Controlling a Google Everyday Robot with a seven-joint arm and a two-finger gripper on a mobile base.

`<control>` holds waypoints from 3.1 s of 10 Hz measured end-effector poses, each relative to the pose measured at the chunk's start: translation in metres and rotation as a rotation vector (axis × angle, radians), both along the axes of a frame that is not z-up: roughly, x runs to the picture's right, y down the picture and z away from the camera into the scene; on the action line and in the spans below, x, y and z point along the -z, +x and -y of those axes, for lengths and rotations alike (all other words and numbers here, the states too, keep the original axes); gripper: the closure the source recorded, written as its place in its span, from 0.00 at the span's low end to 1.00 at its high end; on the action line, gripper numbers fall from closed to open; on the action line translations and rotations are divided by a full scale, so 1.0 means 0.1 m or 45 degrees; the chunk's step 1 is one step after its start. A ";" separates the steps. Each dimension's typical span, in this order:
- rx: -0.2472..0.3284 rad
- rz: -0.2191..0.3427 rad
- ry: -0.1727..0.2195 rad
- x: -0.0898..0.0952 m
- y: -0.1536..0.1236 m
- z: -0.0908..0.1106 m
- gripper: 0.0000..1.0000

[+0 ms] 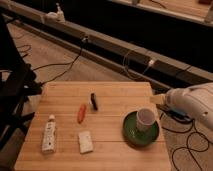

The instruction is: Knock the eraser over

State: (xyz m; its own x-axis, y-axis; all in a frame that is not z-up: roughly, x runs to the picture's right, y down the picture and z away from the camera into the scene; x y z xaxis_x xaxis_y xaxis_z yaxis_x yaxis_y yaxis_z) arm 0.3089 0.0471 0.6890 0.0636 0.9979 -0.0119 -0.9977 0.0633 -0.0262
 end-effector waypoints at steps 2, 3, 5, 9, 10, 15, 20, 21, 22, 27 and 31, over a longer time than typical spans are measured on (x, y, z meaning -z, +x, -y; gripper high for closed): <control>0.000 0.000 0.000 0.00 0.00 0.00 0.20; 0.000 -0.001 0.001 0.00 0.00 0.00 0.23; 0.000 0.000 0.001 0.00 0.00 0.00 0.39; 0.002 -0.003 0.001 0.00 0.00 0.01 0.80; 0.007 -0.009 0.000 -0.01 0.02 0.02 0.89; 0.197 0.051 -0.021 -0.60 -0.54 0.40 1.00; 0.382 0.256 -0.083 -1.14 -1.68 0.12 1.00; 0.398 0.315 -0.091 -1.20 -1.92 0.04 1.00; 0.403 0.358 -0.102 -1.23 -2.09 -0.03 1.00; 0.380 0.351 -0.119 -1.26 -2.02 -0.05 1.00; 0.233 0.431 -0.192 -1.75 -2.28 -0.14 1.00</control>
State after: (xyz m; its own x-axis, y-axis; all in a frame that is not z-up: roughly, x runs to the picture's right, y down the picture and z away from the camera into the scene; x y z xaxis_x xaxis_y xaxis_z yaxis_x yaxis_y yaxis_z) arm 0.0808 0.0611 0.8644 0.2653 0.9585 -0.1047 -0.9037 0.2094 -0.3734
